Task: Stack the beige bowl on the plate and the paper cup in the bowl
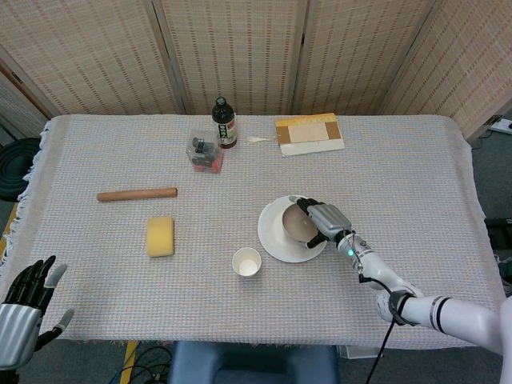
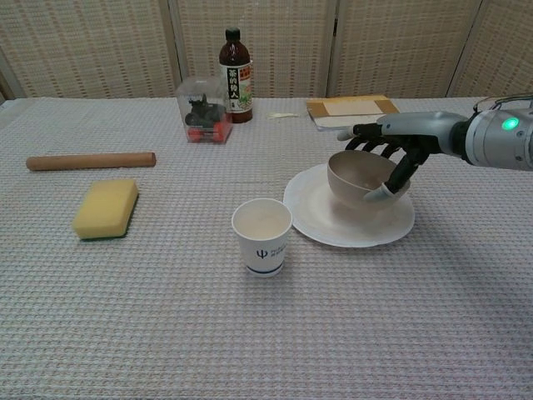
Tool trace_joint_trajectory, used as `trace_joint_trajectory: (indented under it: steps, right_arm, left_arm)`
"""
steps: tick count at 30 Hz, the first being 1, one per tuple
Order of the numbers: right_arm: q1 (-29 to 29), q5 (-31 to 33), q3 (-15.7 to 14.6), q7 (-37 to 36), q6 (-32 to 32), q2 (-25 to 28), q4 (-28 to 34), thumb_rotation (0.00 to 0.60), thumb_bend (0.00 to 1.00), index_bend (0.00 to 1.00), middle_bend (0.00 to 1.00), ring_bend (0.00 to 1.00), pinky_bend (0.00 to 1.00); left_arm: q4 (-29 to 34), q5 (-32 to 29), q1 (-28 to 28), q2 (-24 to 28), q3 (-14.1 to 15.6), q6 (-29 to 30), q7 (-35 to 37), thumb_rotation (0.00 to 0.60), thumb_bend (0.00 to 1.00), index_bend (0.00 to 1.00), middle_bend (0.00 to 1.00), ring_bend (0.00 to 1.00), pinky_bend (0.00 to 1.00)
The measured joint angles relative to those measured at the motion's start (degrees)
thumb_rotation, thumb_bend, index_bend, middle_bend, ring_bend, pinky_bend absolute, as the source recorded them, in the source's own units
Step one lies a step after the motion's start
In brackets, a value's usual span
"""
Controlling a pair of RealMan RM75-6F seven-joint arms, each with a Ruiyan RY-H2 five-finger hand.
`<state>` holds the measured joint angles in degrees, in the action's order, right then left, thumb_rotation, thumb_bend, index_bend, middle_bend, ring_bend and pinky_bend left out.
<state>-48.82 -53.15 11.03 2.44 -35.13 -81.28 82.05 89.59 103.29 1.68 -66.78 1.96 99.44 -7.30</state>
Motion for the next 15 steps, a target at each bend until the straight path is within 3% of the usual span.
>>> trace_joint_trajectory:
  steps: [12,15]
  right_arm:
    - [-2.42,3.25,-1.04,2.58,0.19,-2.75,-2.73,0.6,0.21,0.0,0.0,0.11,0.32]
    - [-2.84,3.96,-1.23,3.2,0.2,-2.72,-3.04,0.6,0.2,0.0,0.0,0.04,0.24]
  left_arm:
    - [-0.19,0.17,0.6,0.47,-0.12,1.62,0.8,0.6,0.31,0.07,0.01,0.01,0.15]
    - [-0.2,0.21,0.59,0.45,-0.05,1.46,0.67,0.6,0.31,0.1,0.01,0.01,0.15]
